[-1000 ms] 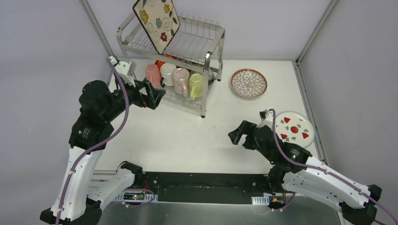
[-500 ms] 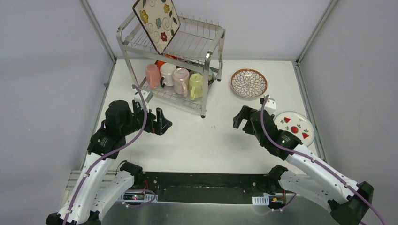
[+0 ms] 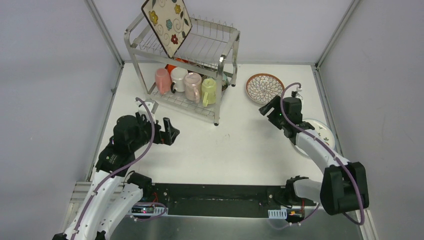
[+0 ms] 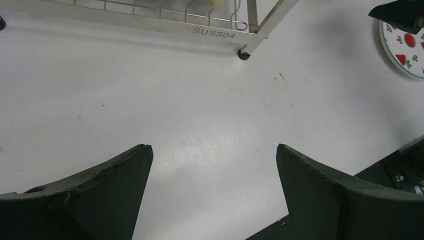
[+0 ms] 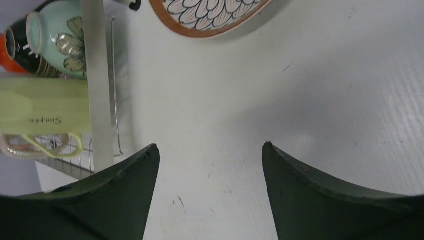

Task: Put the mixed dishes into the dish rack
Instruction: Pick up the plate at the center of the board.

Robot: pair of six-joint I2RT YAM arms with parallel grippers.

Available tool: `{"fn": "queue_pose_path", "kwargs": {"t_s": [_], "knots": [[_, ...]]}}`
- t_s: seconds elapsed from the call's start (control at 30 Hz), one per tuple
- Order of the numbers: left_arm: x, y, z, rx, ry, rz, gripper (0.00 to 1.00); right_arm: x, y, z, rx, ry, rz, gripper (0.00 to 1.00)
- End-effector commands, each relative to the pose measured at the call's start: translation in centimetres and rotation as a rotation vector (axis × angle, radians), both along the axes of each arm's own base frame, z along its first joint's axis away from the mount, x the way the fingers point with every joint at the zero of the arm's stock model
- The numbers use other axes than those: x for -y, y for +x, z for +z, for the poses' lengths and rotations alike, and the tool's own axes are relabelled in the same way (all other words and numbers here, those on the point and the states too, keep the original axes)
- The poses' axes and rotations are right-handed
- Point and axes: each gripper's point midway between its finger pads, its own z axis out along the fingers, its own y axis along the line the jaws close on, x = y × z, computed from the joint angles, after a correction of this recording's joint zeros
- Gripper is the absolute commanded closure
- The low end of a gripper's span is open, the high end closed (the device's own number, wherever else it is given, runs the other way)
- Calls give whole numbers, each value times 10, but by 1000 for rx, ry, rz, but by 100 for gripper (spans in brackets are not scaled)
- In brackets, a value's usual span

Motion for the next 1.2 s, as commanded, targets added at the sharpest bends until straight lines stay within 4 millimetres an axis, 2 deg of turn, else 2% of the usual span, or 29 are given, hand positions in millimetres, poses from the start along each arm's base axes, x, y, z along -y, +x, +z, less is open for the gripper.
{"fn": "queue_pose_path", "kwargs": {"t_s": [0.0, 0.13, 0.37, 0.47, 0.73, 0.87, 1.17], "knots": [[-10, 11, 3, -32, 0, 94, 1, 3, 39, 12, 96, 167, -26, 28], [-14, 12, -5, -67, 58, 93, 1, 23, 61, 0, 74, 221, -130, 39], [-18, 6, 1, -14, 71, 90, 1, 48, 94, -19, 56, 331, -284, 53], [-20, 6, 3, -2, 80, 96, 1, 50, 108, -24, 72, 382, -299, 56], [-18, 6, 3, -1, 87, 74, 2, 57, 127, -46, 69, 455, -331, 57], [-19, 6, 2, 1, 91, 76, 2, 57, 135, -46, 106, 499, -307, 57], [-18, 7, 2, -1, 94, 73, 2, 60, 138, -74, 32, 501, -339, 59]]}}
